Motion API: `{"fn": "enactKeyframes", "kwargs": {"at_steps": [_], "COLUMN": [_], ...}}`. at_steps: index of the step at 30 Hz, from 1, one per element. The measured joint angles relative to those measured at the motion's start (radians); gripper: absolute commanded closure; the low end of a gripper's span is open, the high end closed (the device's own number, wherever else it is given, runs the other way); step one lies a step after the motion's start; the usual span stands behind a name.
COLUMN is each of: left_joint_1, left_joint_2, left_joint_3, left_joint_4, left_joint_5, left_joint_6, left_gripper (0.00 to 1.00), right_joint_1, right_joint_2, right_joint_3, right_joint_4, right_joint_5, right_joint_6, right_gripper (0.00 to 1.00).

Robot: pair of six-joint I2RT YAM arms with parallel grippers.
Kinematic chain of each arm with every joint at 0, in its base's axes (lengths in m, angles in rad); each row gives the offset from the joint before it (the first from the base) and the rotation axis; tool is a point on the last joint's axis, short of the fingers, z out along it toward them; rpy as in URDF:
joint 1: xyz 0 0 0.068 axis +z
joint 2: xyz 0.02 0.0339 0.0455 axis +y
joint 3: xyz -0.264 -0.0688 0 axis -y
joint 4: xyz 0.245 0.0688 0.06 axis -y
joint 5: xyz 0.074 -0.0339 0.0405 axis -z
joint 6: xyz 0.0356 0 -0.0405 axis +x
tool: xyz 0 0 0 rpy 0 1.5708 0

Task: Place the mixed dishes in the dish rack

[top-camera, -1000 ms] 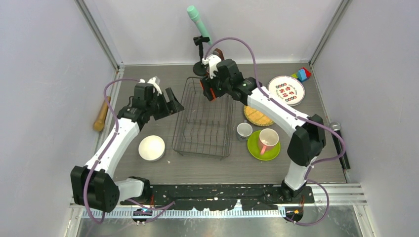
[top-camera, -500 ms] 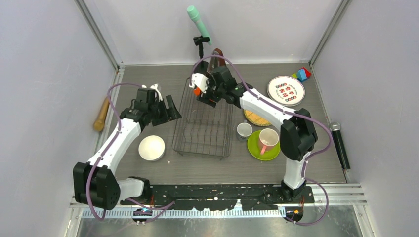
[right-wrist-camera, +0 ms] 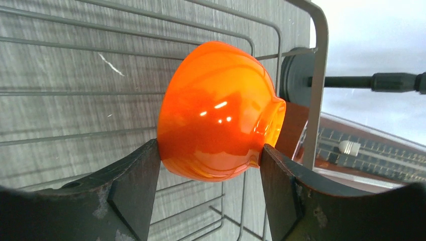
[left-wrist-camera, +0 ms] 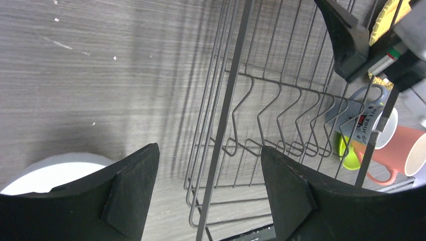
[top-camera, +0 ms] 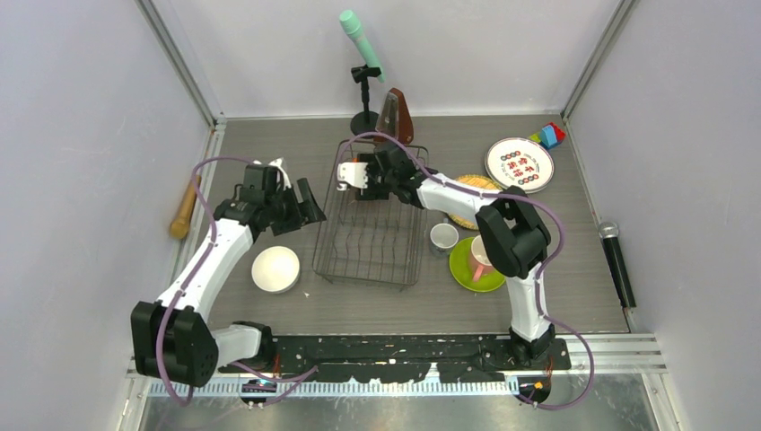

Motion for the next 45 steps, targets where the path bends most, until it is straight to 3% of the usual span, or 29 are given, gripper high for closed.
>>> {"fn": "enactKeyframes", "kwargs": {"at_steps": [9,18,20,22,23,24,25,26,35,45], "left_joint_1": [0.058,0.122,0.124,0.125,0.126,0.127,0.127,0.127,0.128,0.128], "left_joint_2": [-0.120,-0.194,-0.198,-0.198,-0.198,-0.198,-0.200,-0.202,-0.232,-0.228], "left_joint_3": [0.031,0.055,0.059,0.059,0.059,0.059,0.059,0.059,0.084,0.128], "left_joint_4": [-0.120,-0.212,-0.221,-0.227,-0.232,-0.236,-0.239,-0.242,-0.306,-0.422], "left_joint_5": [-0.008,-0.008,-0.008,-0.006,-0.002,0.001,0.003,0.005,0.005,-0.062], "left_joint_6": [0.007,0.032,0.032,0.032,0.032,0.033,0.034,0.035,0.041,-0.026], "left_gripper": [0.21,0.21,0.20,0.19,0.19,0.18,0.18,0.18,0.15,0.18], "right_joint_1": [0.037,0.046,0.048,0.049,0.050,0.051,0.051,0.051,0.047,0.039], "right_joint_2": [0.066,0.089,0.090,0.091,0.093,0.095,0.098,0.100,0.110,0.084], "right_joint_3": [0.000,0.000,0.000,0.002,0.008,0.019,0.027,0.037,0.046,0.053], "right_joint_4": [0.128,0.124,0.116,0.109,0.098,0.083,0.070,0.058,0.008,-0.052], "right_joint_5": [0.060,0.114,0.126,0.135,0.139,0.142,0.143,0.144,0.138,0.000], "right_joint_6": [-0.106,-0.192,-0.208,-0.216,-0.220,-0.222,-0.222,-0.220,-0.203,-0.125], "right_gripper": [1.00,0.98,0.87,0.68,0.39,0.19,0.05,0.03,0.00,0.00]}}
